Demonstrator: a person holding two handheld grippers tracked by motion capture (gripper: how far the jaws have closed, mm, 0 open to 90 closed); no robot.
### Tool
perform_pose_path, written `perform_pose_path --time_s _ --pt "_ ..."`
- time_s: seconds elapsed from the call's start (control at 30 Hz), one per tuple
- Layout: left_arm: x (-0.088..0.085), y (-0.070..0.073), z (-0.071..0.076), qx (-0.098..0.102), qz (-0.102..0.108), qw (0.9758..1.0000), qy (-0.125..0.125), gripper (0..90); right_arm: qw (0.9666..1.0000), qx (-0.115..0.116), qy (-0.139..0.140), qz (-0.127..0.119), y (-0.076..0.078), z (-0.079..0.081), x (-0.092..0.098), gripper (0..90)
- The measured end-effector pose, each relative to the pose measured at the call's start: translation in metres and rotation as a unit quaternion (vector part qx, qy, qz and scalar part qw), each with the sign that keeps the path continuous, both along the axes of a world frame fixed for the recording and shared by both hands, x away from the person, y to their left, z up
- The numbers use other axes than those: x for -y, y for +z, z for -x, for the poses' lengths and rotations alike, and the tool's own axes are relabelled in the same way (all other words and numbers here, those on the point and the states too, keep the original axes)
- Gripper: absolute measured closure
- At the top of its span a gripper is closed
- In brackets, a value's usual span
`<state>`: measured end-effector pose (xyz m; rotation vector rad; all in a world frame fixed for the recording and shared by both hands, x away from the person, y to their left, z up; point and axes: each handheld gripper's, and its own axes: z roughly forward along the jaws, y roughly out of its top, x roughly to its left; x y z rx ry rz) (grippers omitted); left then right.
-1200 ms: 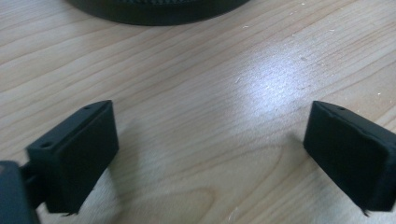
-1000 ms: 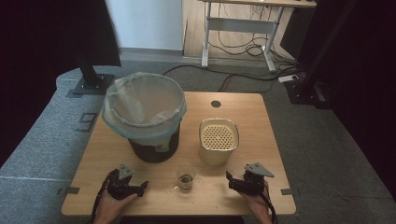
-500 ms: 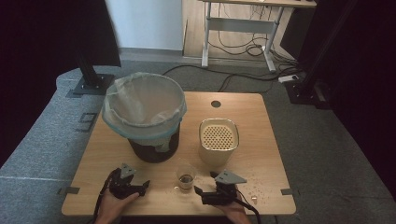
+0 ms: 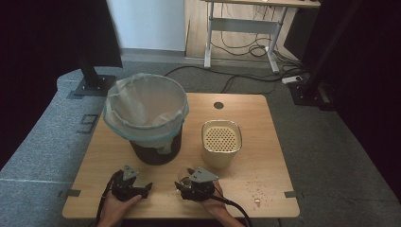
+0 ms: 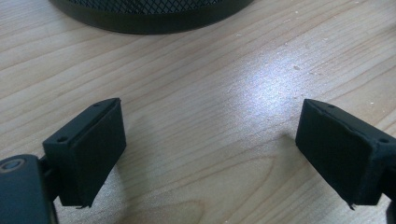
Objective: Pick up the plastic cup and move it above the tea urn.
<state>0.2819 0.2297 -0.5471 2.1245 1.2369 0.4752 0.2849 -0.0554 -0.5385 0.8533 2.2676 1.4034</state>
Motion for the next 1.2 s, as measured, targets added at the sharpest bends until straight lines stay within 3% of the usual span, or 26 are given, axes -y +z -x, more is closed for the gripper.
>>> perform_pose_path --time_s 0.07,0.1,0.13,0.17,0.23,0.53,0.63,0.67,0.73,0.77,0.87,0.97,1.1,1.17,1.2 --pt "0.000 0.000 0.000 0.000 0.000 1.0000 0.000 8.3 1.0000 0.000 -0.001 0.000 0.001 0.000 0.001 34.1" --pt "0.000 0.000 0.000 0.000 0.000 1.0000 0.001 8.2 0.9998 -0.001 -0.010 -0.017 0.005 0.001 0.007 35.8" --pt "0.000 0.000 0.000 0.000 0.000 1.0000 0.001 8.1 0.9998 -0.001 -0.010 -0.017 0.005 0.001 0.007 35.8" --pt "0.000 0.000 0.000 0.000 0.000 1.0000 0.001 8.1 0.9993 0.001 -0.015 -0.035 0.013 0.001 0.014 36.3" --pt "0.000 0.000 0.000 0.000 0.000 1.0000 0.001 8.2 0.9986 0.006 -0.021 -0.048 0.022 0.002 0.023 36.6" --pt "0.000 0.000 0.000 0.000 0.000 1.0000 0.001 8.1 0.9953 0.032 -0.037 -0.084 0.060 0.010 0.059 38.0" --pt "0.000 0.000 0.000 0.000 0.000 1.0000 0.001 8.1 0.9928 0.047 -0.041 -0.102 0.078 0.011 0.072 38.2" --pt "0.000 0.000 0.000 -0.001 -0.001 1.0000 -0.001 8.1 0.9914 0.064 -0.046 -0.105 0.091 0.012 0.079 38.2" --pt "0.000 0.000 0.000 -0.001 -0.001 1.0000 -0.001 8.1 0.9902 0.073 -0.053 -0.106 0.097 0.012 0.083 38.2" --pt "0.000 0.000 0.000 -0.001 -0.001 1.0000 -0.001 8.1 0.9891 0.082 -0.063 -0.105 0.109 0.010 0.091 38.2" --pt "0.000 0.000 0.000 -0.001 -0.001 1.0000 0.000 8.1 0.9883 0.083 -0.074 -0.104 0.120 0.004 0.100 38.2" --pt "0.000 0.000 0.000 -0.001 -0.001 1.0000 -0.001 8.1 0.9856 0.087 -0.101 -0.104 0.140 -0.014 0.118 38.3" --pt "0.000 0.000 0.000 0.000 0.000 1.0000 -0.001 8.1 0.9837 0.092 -0.122 -0.094 0.150 -0.032 0.127 38.5" --pt "0.000 0.000 0.000 0.000 0.000 1.0000 -0.003 8.1 0.9829 0.090 -0.139 -0.081 0.154 -0.051 0.134 38.5" --pt "0.000 0.000 0.000 0.000 0.000 1.0000 -0.003 8.1 0.9829 0.090 -0.139 -0.081 0.154 -0.051 0.134 38.5"
